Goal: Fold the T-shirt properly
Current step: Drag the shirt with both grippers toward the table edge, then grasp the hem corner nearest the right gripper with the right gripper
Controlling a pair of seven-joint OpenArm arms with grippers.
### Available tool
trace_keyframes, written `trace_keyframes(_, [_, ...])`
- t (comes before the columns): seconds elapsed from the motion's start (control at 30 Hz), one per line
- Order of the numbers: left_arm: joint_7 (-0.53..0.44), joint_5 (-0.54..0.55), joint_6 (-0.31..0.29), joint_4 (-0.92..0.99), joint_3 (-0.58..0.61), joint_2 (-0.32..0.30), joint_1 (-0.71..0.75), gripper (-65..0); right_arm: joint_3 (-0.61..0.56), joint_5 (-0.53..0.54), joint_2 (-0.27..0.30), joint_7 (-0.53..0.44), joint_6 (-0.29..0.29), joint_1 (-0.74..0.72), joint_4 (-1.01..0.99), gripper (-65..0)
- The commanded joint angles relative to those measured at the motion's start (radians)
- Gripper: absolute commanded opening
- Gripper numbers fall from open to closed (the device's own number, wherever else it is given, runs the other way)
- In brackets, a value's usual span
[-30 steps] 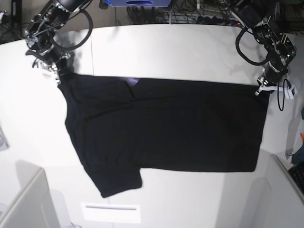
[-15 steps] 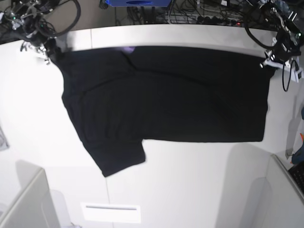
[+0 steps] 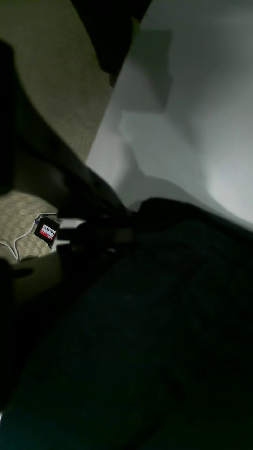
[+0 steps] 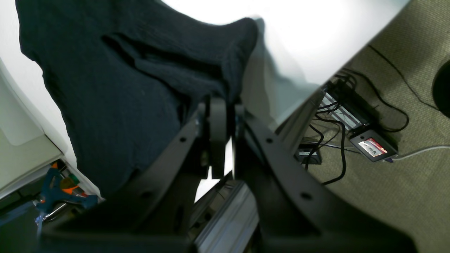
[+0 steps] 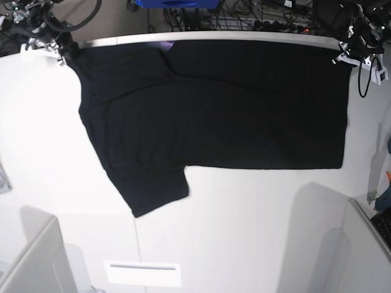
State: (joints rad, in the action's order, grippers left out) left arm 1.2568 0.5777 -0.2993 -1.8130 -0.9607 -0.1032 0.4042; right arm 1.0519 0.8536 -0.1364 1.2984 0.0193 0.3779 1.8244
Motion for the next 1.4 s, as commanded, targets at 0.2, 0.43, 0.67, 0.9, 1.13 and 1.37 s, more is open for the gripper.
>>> trace_keyframes(0.2, [-0.012,0.005,-0.004,-0.014,-0.007,-0.016,0.008,-65.0,0.011,0.008,0.008,-0.006,0.001,0.008,0.013,-65.0])
trace_keyframes(0.43, [-0.012,0.003,-0.001,-0.017,-0.008,-0.019,0.028,-65.0,0.063,0.013,0.002,0.016,0.001,0.017,0.018,-35.3])
trace_keyframes(0.67, [-0.015,0.005,-0.001,-0.018,-0.008,-0.014,0.031,-27.8,0.097,0.013,0.001,0.01,0.001,0.002,0.042,-35.6])
trace_keyframes(0.9, [-0.018,0.003,-0.001,-0.018,-0.122,-0.02,0.006,-24.5,0.041,0.011,0.004,0.011,0.011,-0.107,0.1,-35.1])
trace_keyframes(1.13, [-0.018,0.003,-0.001,-0.018,-0.381,-0.019,-0.074,-24.7,-0.325,-0.026,0.122,-0.105,0.008,-0.302,0.041,-35.4])
trace_keyframes(1.37, [-0.018,0.003,-0.005,-0.018,-0.447,-0.031,-0.078,-50.0,-0.672,-0.371,0.191,-0.268,0.009,-0.586,-0.243,-35.0])
